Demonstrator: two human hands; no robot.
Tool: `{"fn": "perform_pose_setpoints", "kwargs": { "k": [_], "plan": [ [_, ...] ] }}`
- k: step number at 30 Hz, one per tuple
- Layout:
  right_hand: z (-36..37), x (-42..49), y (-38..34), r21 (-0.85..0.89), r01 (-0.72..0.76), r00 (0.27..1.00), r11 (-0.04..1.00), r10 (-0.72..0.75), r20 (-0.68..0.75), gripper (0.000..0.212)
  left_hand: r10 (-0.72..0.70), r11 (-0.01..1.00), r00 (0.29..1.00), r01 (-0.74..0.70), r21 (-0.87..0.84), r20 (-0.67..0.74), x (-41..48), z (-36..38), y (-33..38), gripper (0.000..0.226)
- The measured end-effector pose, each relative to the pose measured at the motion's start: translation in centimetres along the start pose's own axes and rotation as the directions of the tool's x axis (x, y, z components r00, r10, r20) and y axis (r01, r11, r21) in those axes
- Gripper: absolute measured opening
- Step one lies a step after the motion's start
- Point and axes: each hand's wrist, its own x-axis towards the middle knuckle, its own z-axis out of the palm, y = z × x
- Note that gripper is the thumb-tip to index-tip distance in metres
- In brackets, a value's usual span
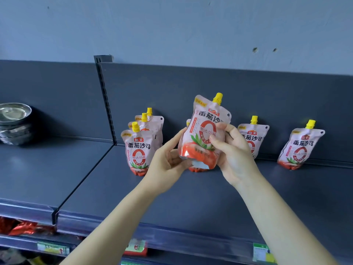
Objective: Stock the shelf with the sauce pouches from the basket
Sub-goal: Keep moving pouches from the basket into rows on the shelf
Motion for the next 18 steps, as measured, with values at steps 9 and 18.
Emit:
{"fn": "perform_pose_setpoints", "kwargs": {
  "k": [9,18],
  "plan": [
    [-3.8,-0.6,6.5,-0.623,0.311,0.95,0.718,-0.219,0.222,0.039,-0.172,0.958,0.968,0.122,0.258,0.182,0.3,0.0,-4.2,0.122],
    [-7.6,0.1,10.6,-0.826,0.257,0.96,0.502,-0.036,0.277,0.08,-0.165,0.889,0.985,0.126,0.44,0.053,1.3,1.2,-10.1,0.117]
  ]
}}
